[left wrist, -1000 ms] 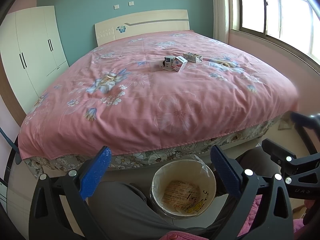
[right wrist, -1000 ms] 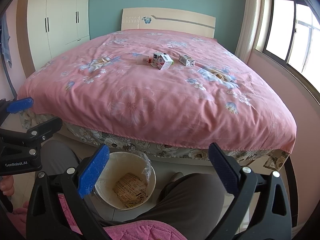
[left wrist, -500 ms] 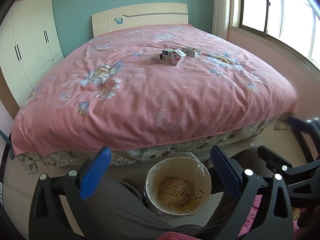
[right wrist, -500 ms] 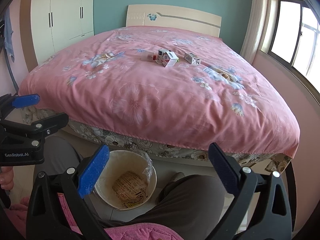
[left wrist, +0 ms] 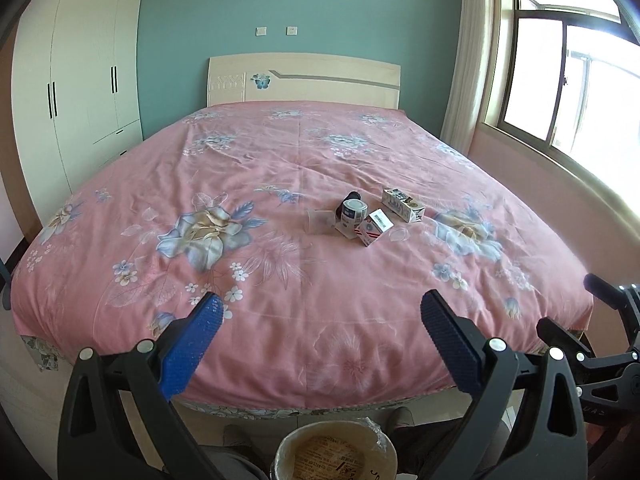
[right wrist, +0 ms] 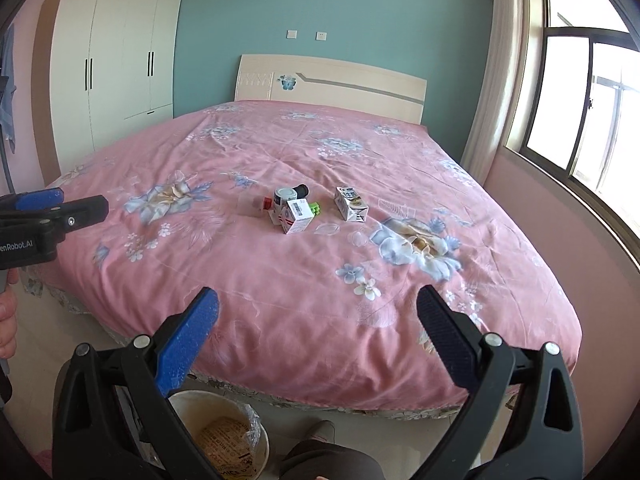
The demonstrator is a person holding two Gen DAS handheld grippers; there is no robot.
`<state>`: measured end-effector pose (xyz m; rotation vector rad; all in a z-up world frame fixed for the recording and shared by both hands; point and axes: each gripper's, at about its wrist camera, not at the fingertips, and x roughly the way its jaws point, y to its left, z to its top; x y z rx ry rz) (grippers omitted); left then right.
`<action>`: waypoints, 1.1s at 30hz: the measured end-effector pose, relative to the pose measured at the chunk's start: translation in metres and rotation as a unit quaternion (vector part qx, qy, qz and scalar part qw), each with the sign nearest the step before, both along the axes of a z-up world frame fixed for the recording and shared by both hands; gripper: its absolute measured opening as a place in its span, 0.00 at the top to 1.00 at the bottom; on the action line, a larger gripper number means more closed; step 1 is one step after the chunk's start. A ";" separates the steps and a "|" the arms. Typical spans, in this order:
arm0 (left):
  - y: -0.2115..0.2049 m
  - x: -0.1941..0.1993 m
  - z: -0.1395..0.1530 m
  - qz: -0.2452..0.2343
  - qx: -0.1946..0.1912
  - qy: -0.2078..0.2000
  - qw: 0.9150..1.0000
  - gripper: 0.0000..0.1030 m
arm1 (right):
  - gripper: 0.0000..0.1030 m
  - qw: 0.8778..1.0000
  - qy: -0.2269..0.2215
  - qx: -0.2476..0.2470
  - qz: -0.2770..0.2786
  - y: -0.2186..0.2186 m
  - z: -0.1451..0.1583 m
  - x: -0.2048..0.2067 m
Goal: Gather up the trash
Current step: 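Move both tools over the bed toward the trash items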
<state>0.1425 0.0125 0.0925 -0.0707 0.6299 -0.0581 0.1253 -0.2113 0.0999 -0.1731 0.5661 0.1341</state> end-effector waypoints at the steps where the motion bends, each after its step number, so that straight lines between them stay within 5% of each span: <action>1: -0.001 0.012 0.002 0.000 -0.003 0.002 1.000 0.02 | 0.06 1.000 -0.003 -0.003 0.001 -0.002 0.003 0.009; 4: -0.005 0.049 0.003 -0.006 0.002 0.007 1.000 0.02 | 0.06 1.000 -0.001 -0.008 0.009 -0.009 0.009 0.042; 8: -0.010 0.097 -0.004 -0.016 0.060 0.014 0.998 0.02 | 0.06 1.000 0.016 -0.005 0.023 -0.020 0.012 0.088; 15: -0.005 0.177 -0.029 -0.105 0.086 0.069 0.988 0.02 | 0.06 0.997 0.050 -0.020 0.048 -0.033 0.001 0.176; 20: -0.008 0.231 -0.048 -0.174 0.121 0.076 0.974 0.02 | 0.06 0.994 0.095 -0.005 0.051 -0.047 -0.017 0.250; 25: -0.014 0.278 -0.070 -0.255 0.166 0.074 0.950 0.02 | 0.06 0.988 0.141 -0.012 0.068 -0.053 -0.046 0.325; 33: -0.019 0.334 -0.107 -0.343 0.159 0.087 0.922 0.02 | 0.06 0.976 0.207 -0.003 0.068 -0.048 -0.100 0.418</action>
